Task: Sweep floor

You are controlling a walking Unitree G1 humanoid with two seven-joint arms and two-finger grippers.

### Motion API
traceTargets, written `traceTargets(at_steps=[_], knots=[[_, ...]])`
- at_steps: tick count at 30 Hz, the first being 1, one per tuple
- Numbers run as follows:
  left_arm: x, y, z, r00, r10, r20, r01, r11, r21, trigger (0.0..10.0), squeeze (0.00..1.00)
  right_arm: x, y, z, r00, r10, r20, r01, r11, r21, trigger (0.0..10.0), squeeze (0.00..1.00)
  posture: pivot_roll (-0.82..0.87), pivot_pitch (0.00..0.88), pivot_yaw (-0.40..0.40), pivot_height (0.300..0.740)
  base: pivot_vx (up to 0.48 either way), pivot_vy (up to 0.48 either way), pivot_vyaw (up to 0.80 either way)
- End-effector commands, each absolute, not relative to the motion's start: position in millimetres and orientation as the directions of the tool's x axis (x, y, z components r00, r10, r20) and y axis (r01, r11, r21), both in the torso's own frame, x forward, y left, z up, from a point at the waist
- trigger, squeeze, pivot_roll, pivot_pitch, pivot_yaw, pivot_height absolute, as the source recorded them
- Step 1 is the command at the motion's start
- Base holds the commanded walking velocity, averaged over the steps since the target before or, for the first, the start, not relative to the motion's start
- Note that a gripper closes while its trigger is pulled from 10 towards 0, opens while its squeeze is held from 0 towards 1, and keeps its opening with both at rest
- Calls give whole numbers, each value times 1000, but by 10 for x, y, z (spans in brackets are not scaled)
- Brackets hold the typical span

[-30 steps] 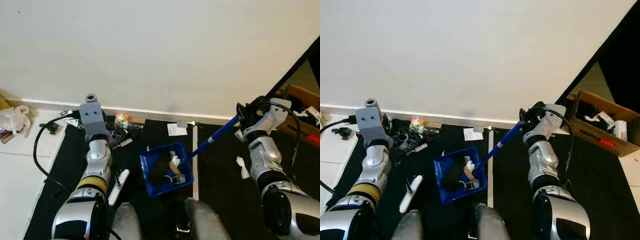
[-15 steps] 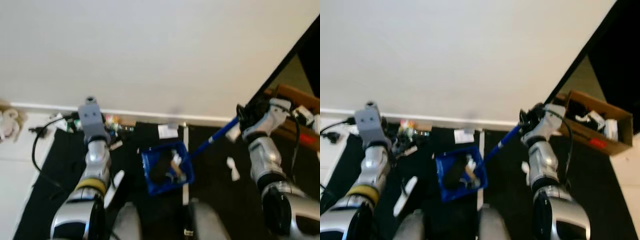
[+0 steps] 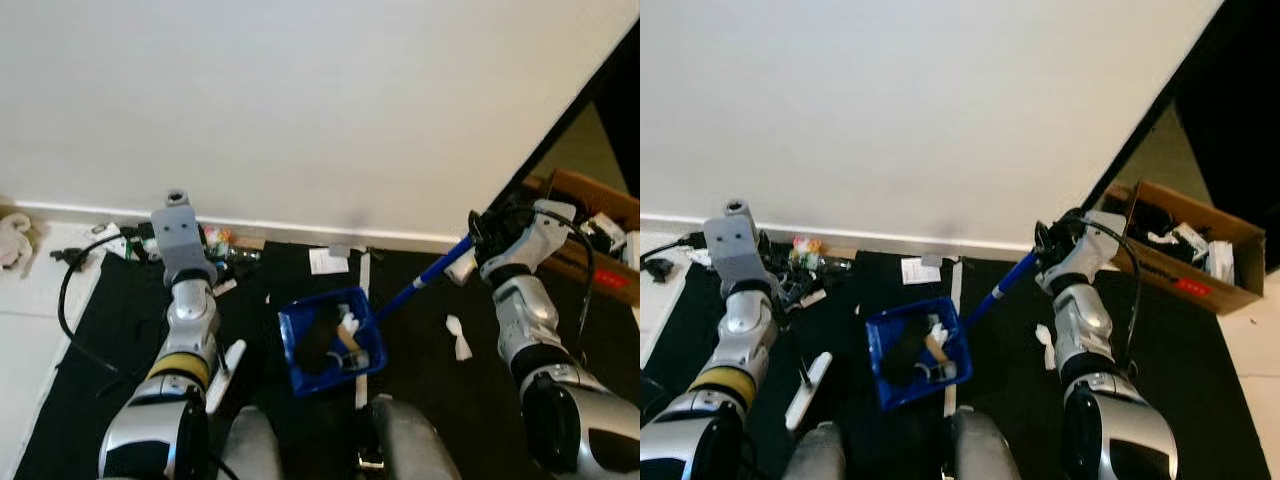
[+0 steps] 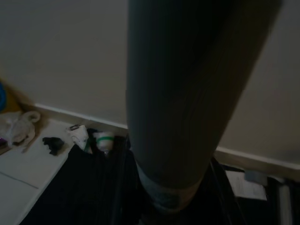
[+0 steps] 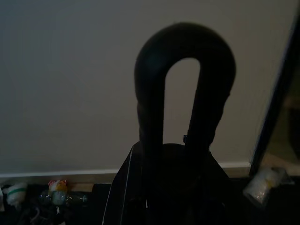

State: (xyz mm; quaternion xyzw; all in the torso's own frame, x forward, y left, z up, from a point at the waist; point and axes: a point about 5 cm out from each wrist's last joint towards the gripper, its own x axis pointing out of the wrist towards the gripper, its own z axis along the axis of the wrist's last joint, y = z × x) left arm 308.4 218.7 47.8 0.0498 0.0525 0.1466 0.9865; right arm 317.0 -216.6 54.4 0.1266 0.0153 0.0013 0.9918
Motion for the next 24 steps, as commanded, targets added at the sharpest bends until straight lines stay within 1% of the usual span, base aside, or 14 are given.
traceTargets(at_steps=[1, 24], knots=[[3050, 2207, 432, 945, 307, -112, -296, 949, 107, 10000, 0, 3241, -2212, 679, 1000, -6, 26, 0, 970, 243, 10000, 0, 19, 71, -66, 740, 0, -480, 0], [3042, 2208, 423, 944, 309, -118, -297, 949, 109, 10000, 0, 3236, -2213, 673, 1000, -7, 23, 1, 971, 240, 10000, 0, 16, 76, -65, 740, 0, -480, 0]])
